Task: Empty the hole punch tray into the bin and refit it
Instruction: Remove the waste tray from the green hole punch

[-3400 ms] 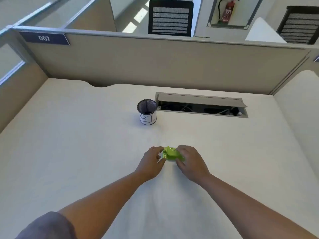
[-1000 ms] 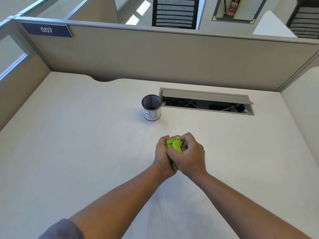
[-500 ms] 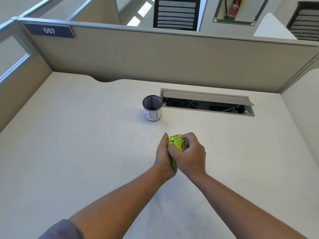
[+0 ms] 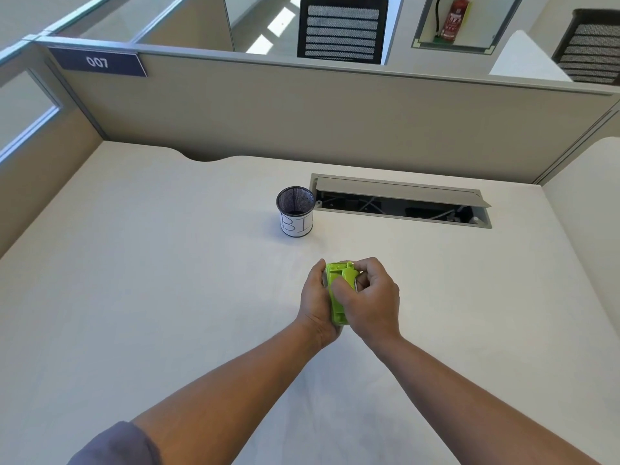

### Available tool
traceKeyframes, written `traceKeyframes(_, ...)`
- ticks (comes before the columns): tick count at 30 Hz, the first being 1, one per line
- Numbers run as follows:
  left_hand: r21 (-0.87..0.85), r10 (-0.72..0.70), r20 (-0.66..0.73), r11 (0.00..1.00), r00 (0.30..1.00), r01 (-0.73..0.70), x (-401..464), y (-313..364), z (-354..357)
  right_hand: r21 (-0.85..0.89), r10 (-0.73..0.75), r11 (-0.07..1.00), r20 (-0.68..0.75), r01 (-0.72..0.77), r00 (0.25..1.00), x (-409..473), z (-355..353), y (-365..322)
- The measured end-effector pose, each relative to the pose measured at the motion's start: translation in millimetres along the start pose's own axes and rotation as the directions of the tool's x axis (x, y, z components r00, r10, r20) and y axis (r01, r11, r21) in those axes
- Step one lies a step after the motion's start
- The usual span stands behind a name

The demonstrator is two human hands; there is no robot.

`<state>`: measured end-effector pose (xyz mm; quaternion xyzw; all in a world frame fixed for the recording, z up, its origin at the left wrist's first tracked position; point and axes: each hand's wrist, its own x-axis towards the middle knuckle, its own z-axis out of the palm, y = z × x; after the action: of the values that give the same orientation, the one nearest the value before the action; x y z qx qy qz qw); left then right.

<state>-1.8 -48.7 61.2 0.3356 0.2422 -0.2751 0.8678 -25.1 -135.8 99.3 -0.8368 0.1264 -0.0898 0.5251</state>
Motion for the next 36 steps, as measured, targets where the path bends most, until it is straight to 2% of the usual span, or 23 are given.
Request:
traceKeyframes(9,-0.017,0.002,0.014,1.0,1.0,-0.002,1,0,2,0.115,0.049,0.992,-0.033,-0.045,0.998,3,0,3)
traceKeyframes(13,-0.032,0.002,0.011,0.999,1.0,-0.002,1,0,0,0.213,0.103,0.972,0.004,-0.101,0.995,4,0,4)
traceKeyframes(18,-0.092,-0.03,0.03,0.995,0.999,0.033,-2,5,0,0.463,0.252,0.839,0.131,-0.284,0.959,9,-6,5)
traceKeyframes(21,-0.14,-0.022,0.038,0.99,0.999,0.027,-1,7,0,0.537,0.281,0.761,0.233,-0.364,0.931,16,-10,8)
traceKeyframes(27,-0.147,0.006,0.036,0.989,0.999,-0.001,3,13,-5,0.526,0.255,0.75,0.329,-0.401,0.909,28,-22,9)
traceKeyframes(30,-0.127,0.017,0.042,0.992,0.999,-0.012,5,17,-10,0.516,0.296,0.747,0.306,-0.419,0.905,34,-27,14)
traceKeyframes(33,-0.125,0.032,0.049,0.992,0.998,-0.025,6,22,-15,0.441,0.31,0.806,0.255,-0.395,0.916,44,-26,33)
traceKeyframes(36,-0.123,0.037,0.039,0.992,0.999,-0.032,9,25,-22,0.277,0.326,0.881,0.236,-0.385,0.916,52,-23,56)
